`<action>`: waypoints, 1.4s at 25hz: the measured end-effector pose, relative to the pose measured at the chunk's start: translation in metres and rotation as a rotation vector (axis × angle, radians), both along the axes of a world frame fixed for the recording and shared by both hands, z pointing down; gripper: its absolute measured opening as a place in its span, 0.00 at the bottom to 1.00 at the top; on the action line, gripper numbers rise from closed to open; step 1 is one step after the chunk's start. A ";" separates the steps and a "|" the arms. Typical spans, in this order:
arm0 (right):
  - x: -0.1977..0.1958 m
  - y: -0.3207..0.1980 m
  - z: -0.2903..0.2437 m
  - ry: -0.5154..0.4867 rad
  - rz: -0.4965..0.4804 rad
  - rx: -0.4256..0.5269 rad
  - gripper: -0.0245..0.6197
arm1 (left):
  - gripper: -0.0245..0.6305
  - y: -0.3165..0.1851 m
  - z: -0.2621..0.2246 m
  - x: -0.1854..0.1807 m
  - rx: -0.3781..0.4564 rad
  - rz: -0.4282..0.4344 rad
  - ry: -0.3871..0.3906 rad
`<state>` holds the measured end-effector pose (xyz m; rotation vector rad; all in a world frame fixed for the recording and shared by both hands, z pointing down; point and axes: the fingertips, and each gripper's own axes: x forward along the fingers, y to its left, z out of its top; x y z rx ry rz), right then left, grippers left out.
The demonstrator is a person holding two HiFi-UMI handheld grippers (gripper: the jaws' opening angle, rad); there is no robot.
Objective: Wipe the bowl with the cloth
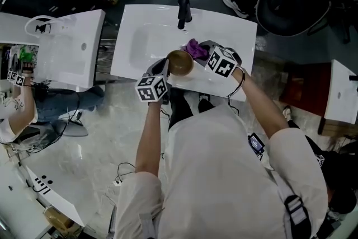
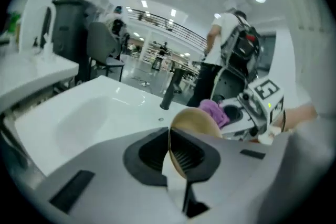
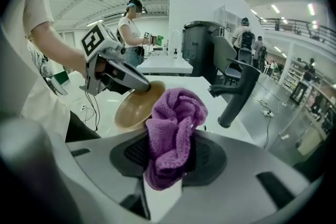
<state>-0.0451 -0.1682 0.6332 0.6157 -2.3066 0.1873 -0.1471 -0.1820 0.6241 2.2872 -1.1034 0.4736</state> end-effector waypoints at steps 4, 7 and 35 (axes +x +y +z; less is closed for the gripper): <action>-0.005 0.001 -0.002 -0.053 0.054 0.015 0.25 | 0.06 -0.008 0.008 -0.018 -0.129 -0.201 0.229; -0.008 0.000 0.000 -0.046 0.087 0.029 0.25 | 0.06 -0.012 0.014 -0.022 -0.161 -0.272 0.269; -0.051 0.029 0.014 -0.142 0.071 -0.009 0.25 | 0.06 -0.010 0.001 0.023 -0.451 -0.411 0.853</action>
